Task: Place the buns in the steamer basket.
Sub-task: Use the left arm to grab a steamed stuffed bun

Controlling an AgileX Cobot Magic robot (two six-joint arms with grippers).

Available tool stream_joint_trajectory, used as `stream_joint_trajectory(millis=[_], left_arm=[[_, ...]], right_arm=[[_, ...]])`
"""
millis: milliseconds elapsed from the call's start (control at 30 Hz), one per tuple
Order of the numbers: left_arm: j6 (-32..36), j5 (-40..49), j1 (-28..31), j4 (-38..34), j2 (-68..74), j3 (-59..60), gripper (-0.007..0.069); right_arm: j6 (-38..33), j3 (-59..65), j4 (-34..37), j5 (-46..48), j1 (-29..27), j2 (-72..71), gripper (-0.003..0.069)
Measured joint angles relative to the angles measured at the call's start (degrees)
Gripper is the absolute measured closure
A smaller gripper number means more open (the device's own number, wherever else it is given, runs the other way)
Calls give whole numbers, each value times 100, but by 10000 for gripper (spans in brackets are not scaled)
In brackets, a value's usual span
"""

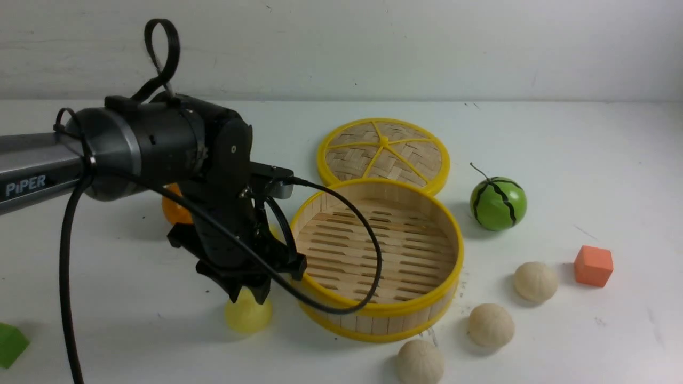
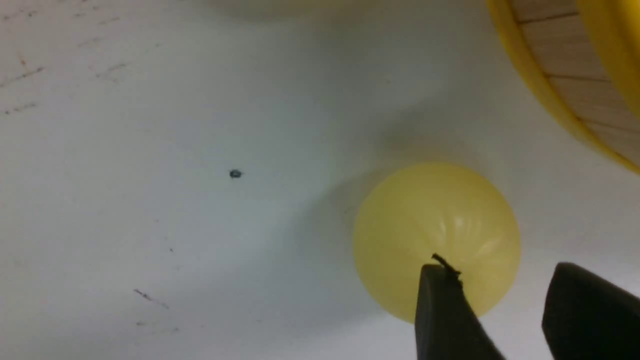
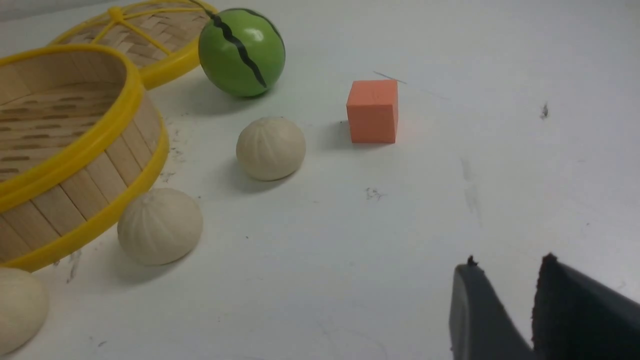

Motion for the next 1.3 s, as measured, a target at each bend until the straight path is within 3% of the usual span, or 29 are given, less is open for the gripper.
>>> stream_joint_trajectory(millis=[500,900,1067,1200,1300], left_arm=[[0,-178,0,82,121,0,340],[0,-291,0,276,389,0,401],[0,-275,0,276,387,-19,472],[0,-189,0,225,387,-37,622],[0,106,0,195,280,-71,638]], right_arm=[[0,0,0,0,0,0,451],[0,0,0,0,0,0,432],[0,0,0,0,0,0,428],[0,0,0,0,0,0,427],[0,0,0,0,0,0,427]])
